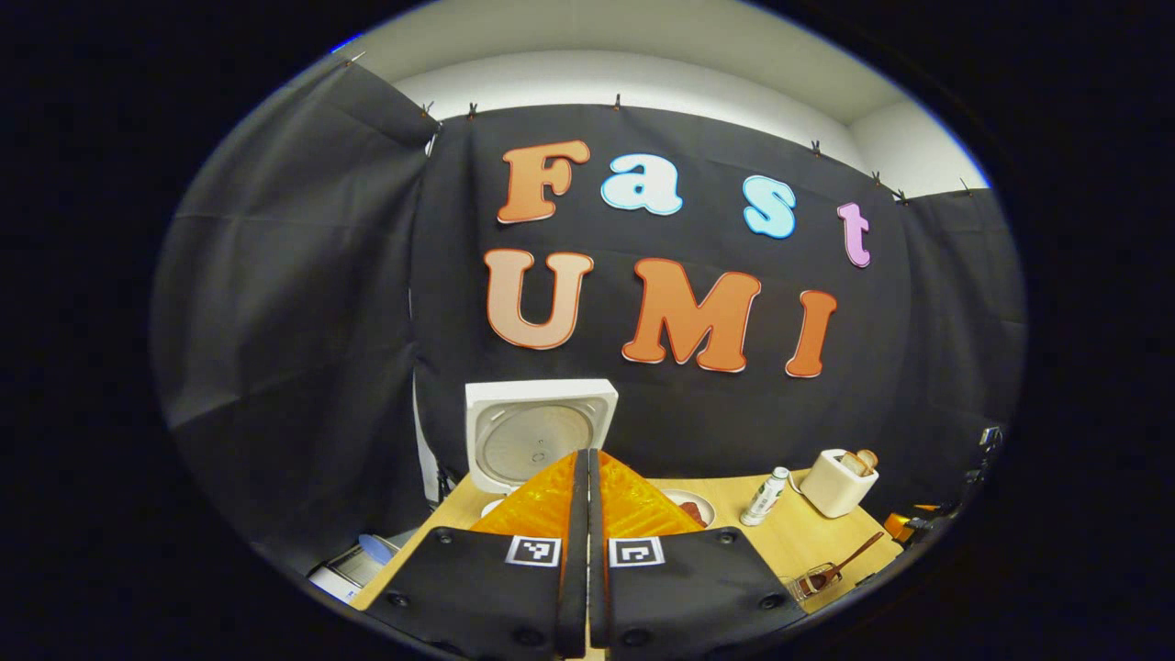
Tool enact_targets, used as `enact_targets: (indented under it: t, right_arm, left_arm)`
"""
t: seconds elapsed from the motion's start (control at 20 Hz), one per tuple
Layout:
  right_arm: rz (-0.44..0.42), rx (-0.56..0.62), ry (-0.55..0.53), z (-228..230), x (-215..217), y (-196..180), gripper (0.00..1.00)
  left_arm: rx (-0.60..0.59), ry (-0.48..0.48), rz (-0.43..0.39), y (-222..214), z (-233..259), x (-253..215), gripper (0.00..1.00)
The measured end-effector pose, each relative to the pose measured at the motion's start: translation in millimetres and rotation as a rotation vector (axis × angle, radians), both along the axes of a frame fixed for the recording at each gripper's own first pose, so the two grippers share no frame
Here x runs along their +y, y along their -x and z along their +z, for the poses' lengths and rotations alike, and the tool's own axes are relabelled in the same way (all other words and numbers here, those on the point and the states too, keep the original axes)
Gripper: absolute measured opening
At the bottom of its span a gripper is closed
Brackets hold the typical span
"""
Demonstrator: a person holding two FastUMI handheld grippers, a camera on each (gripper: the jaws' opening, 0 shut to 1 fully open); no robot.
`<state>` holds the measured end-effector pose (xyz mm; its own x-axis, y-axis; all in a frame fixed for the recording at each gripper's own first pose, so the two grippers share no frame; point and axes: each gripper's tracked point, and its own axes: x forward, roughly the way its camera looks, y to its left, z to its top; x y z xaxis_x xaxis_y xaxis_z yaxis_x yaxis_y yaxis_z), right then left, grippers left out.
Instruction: Close the left gripper, press the button to open the rice cooker; take a wooden spoon from the chopstick holder with the right hand, scoop a spoonful of rice and pour it into the rice cooker, then put the wooden spoon back into the chopstick holder.
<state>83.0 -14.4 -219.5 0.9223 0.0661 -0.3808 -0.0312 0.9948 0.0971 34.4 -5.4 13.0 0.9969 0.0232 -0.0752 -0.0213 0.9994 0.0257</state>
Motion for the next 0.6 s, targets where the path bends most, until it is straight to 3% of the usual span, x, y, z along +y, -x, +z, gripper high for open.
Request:
enact_targets:
  t: [0.1, 0.2, 0.3, 0.35, 0.5, 0.6]
  right_arm:
    - [0.006, 0.04, -0.02, -19.3, 1.4, -1.7, 0.95]
    - [0.016, 0.079, -0.046, -33.8, 5.9, -4.1, 0.95]
    - [0.032, 0.117, -0.11, -43.3, 13.9, -5.9, 0.95]
    - [0.035, 0.135, -0.134, -48.9, 16.6, -6.7, 0.94]
    - [0.05, 0.185, -0.201, -62.3, 23.8, -12.0, 0.85]
    - [0.047, 0.208, -0.243, -67.0, 25.9, -20.6, 0.79]
  left_arm:
    - [-0.042, -0.025, 0.052, 10.1, 12.9, 9.9, 0.05]
    - [-0.07, -0.029, 0.081, 19.0, 21.3, 13.1, 0.31]
    - [-0.068, -0.019, 0.095, 28.1, 21.0, 15.7, 0.43]
    - [-0.067, -0.016, 0.102, 32.3, 19.7, 17.7, 0.35]
    - [-0.064, -0.008, 0.112, 38.8, 17.6, 18.3, 0.36]
    - [-0.054, -0.017, 0.108, 46.2, 13.8, 15.1, 0.72]
